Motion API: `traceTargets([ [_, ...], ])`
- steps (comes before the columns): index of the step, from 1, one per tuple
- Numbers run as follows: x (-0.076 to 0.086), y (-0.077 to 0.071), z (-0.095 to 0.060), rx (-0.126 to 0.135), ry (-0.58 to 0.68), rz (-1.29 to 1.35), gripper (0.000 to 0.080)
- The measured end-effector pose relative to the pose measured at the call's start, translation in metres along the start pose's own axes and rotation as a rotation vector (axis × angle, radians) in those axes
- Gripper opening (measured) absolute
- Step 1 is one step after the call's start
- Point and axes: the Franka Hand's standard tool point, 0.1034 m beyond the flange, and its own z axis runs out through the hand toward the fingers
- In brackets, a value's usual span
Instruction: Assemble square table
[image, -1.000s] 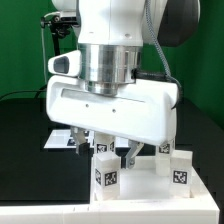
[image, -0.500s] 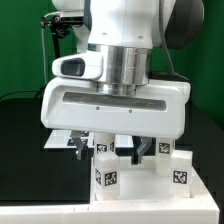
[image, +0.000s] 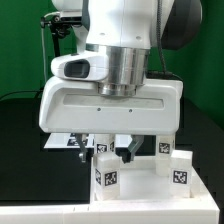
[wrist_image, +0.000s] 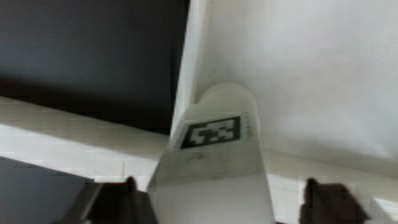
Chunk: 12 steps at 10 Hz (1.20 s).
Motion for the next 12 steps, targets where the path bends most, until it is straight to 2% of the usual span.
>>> traceTargets([
  [1, 0.0, 0.0, 0.0, 0.0, 0.0, 0.014, 0.0285],
  [4, 0.0, -0.0001, 0.0001, 0.002, 0.0, 0.126, 0.0285],
  [9, 0.0022, -0.0003, 0.0007, 0.011, 0.018, 0.747, 0.0285],
  [10, 0.0019, 0.0002, 0.0011, 0.021, 0.019, 0.902, 0.0285],
  [12, 0.0012, -0.0014, 0.0005, 0.008, 0.006, 1.204, 0.0285],
])
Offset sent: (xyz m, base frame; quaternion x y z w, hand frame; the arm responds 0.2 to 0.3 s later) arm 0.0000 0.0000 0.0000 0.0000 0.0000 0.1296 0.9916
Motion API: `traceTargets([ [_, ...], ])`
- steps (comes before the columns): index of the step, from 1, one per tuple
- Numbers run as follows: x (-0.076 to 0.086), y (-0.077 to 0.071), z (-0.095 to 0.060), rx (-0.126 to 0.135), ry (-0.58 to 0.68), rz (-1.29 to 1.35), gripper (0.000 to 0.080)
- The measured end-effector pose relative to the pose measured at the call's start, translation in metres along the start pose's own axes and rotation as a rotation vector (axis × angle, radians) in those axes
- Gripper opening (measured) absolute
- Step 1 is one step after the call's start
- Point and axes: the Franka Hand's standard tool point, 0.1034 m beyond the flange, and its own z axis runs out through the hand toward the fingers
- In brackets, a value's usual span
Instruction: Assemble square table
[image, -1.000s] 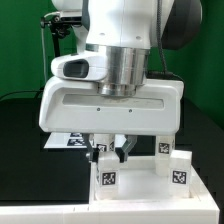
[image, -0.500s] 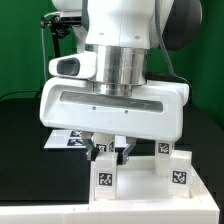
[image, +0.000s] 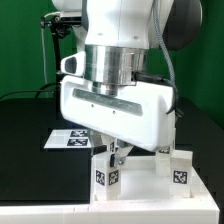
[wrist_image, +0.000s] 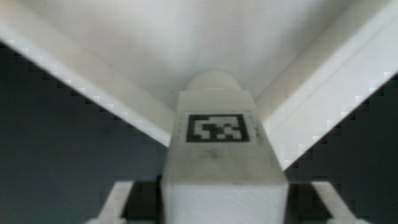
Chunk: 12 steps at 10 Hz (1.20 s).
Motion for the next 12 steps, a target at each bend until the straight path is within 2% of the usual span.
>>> traceTargets([
  [4, 0.0005, 0.0004, 0.0001, -0.005, -0.027, 0.199, 0.0285],
  [5, 0.0004, 0.0003, 0.0002, -0.004, -0.027, 0.179, 0.0388],
  [6, 0.0003, 0.0002, 0.0002, -0.004, -0.028, 0.136, 0.0525],
  [7, -0.0006, -0.0002, 0.0005, -0.002, -0.028, 0.075, 0.0525],
  [8, -0.0028, -0.0028, 0.0004, 0.006, -0.024, -0.008, 0.0623],
  [12, -0.0008, -0.0017, 0.0005, 0.009, -0.021, -0.348, 0.0649],
])
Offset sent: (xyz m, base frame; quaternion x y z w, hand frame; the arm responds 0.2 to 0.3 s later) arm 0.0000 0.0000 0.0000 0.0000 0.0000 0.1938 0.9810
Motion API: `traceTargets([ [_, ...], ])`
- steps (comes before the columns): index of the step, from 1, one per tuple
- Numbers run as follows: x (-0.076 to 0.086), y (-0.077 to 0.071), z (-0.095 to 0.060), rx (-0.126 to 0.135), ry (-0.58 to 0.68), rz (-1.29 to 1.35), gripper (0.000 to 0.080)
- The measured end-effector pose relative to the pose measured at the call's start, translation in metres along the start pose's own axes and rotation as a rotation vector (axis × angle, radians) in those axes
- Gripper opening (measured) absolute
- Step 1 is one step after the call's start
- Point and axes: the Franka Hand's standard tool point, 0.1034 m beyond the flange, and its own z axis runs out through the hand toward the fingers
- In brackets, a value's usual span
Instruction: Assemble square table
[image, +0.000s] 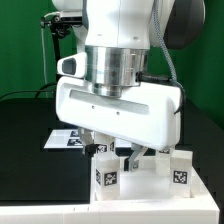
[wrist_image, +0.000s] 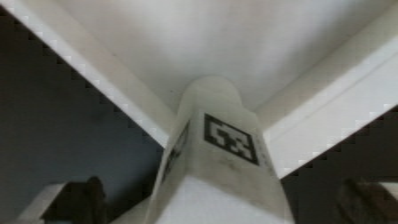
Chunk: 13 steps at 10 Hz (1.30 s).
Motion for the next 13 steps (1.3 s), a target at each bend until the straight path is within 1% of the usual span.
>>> traceTargets([
  [5, 0.0006, -0.0024, -0.003, -0.018, 0.015, -0.607, 0.0649],
  [8, 0.0014, -0.0017, -0.0032, -0.032, 0.017, -0.815, 0.0649],
  [9, 0.0023, -0.0008, -0.0032, -0.033, 0.017, -0.825, 0.0649],
  [10, 0.0021, -0.0007, -0.0028, -0.033, 0.016, -0.821, 0.0553],
  [11, 0.0022, -0.0005, -0.0027, -0.034, 0.016, -0.821, 0.0553],
  [12, 0.0025, -0.0001, -0.0026, -0.034, 0.016, -0.809, 0.037],
  [13, 0.003, 0.0003, -0.0027, -0.034, 0.017, -0.786, 0.0288],
])
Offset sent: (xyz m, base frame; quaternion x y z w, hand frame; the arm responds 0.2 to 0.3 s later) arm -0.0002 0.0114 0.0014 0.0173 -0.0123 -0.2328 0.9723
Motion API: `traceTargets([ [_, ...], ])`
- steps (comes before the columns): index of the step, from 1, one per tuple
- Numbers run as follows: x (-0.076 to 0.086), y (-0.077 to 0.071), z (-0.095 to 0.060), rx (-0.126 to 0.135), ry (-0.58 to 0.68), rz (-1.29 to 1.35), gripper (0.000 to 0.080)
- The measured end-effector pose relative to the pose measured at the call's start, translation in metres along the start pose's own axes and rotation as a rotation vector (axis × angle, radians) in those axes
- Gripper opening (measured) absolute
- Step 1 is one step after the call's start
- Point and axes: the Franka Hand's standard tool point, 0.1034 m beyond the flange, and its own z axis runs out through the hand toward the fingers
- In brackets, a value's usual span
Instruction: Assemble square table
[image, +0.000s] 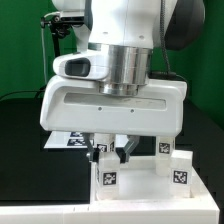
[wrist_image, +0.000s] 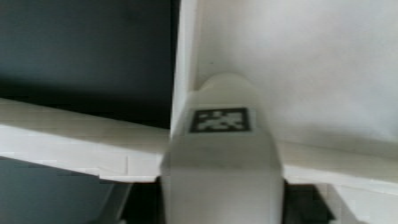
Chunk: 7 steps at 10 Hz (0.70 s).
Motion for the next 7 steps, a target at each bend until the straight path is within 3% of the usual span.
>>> traceTargets([
  [3, -0.0002, 0.0004, 0.0003, 0.002, 0.0, 0.16, 0.0288],
  [7, -0.0008, 0.0031, 0.0008, 0.001, 0.0, 0.594, 0.0289],
])
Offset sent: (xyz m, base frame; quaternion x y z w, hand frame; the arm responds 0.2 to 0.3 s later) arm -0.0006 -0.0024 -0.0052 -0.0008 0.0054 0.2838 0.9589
